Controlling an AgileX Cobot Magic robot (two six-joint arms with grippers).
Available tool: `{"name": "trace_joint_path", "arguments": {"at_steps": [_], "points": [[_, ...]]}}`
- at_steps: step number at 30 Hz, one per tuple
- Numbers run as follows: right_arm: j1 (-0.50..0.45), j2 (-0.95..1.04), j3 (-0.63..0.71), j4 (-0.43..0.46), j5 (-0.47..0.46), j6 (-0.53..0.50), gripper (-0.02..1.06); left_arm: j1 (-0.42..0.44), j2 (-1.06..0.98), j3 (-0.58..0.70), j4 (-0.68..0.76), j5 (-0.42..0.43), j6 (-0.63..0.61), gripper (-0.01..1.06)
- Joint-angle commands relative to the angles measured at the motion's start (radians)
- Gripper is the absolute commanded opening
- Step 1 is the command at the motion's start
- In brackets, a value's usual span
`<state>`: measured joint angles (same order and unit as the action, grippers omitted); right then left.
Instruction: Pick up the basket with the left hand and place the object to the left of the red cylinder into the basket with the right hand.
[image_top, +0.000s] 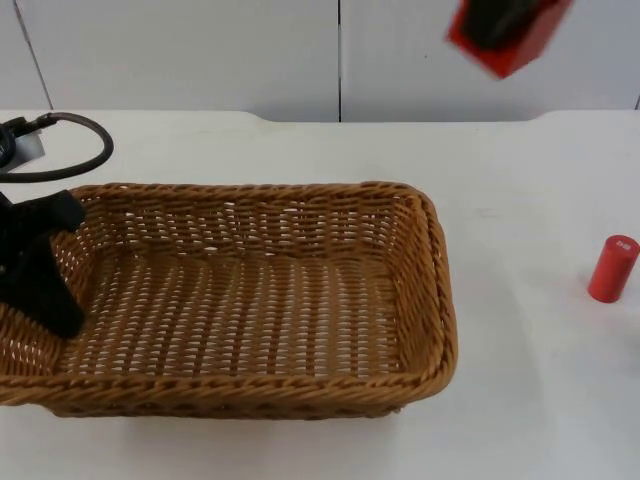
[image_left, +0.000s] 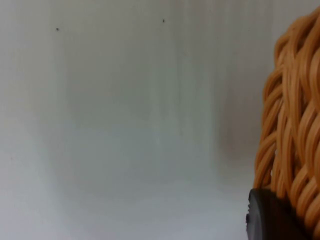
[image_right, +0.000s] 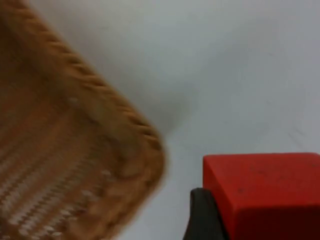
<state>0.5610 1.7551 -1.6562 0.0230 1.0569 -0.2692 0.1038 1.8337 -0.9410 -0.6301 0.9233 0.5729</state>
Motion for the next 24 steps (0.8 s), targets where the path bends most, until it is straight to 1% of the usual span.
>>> {"name": "trace_joint_path", "arguments": {"at_steps": [1, 2, 3, 4, 5, 7, 8, 10, 14, 18, 20, 21, 22, 23, 24], "points": [[0.051, -0.014, 0.022, 0.009, -0.042, -0.001, 0.0, 0.003, -0.005, -0.001, -0.035, 0.021, 0.011, 0.0], [0.087, -0.014, 0.045, 0.012, -0.076, -0.001, 0.0, 0.003, -0.005, -0.001, -0.037, 0.017, 0.014, 0.0], [0.087, -0.014, 0.045, 0.012, -0.076, -0.001, 0.0, 0.003, -0.005, -0.001, -0.037, 0.017, 0.014, 0.0], [0.121, -0.014, 0.064, 0.012, -0.107, -0.001, 0.0, 0.003, -0.005, -0.001, -0.037, 0.014, 0.016, 0.0], [0.162, -0.014, 0.1, 0.012, -0.162, -0.001, 0.0, 0.003, -0.005, -0.001, -0.037, 0.014, 0.016, 0.0], [0.212, -0.014, 0.138, 0.012, -0.22, -0.001, 0.0, 0.003, -0.005, -0.001, -0.037, 0.014, 0.016, 0.0], [0.212, -0.014, 0.138, 0.012, -0.22, -0.001, 0.0, 0.003, -0.005, -0.001, -0.037, 0.014, 0.016, 0.0], [0.244, -0.007, 0.166, 0.012, -0.265, -0.001, 0.0, 0.003, -0.005, -0.001, -0.037, 0.016, 0.016, 0.0], [0.265, 0.049, 0.166, 0.012, -0.282, -0.001, 0.0, 0.003, -0.005, -0.001, -0.037, 0.016, 0.016, 0.0], [0.265, 0.12, 0.166, 0.012, -0.287, -0.001, 0.0, 0.003, -0.005, -0.001, -0.037, 0.016, 0.016, 0.0], [0.265, 0.165, 0.166, 0.012, -0.287, -0.001, 0.04, 0.003, -0.005, -0.001, -0.039, 0.016, 0.016, 0.0], [0.265, 0.188, 0.166, 0.014, -0.287, -0.001, 0.09, 0.003, -0.005, -0.001, -0.039, 0.014, 0.016, 0.0], [0.265, 0.188, 0.166, 0.014, -0.287, -0.001, 0.09, 0.003, -0.005, -0.001, -0.039, 0.014, 0.016, 0.0], [0.265, 0.207, 0.166, 0.016, -0.291, -0.001, 0.15, 0.003, -0.005, -0.001, -0.039, 0.014, 0.016, 0.0], [0.265, 0.228, 0.166, 0.038, -0.295, -0.001, 0.25, 0.003, -0.005, -0.001, -0.039, 0.014, 0.016, 0.0]]}}
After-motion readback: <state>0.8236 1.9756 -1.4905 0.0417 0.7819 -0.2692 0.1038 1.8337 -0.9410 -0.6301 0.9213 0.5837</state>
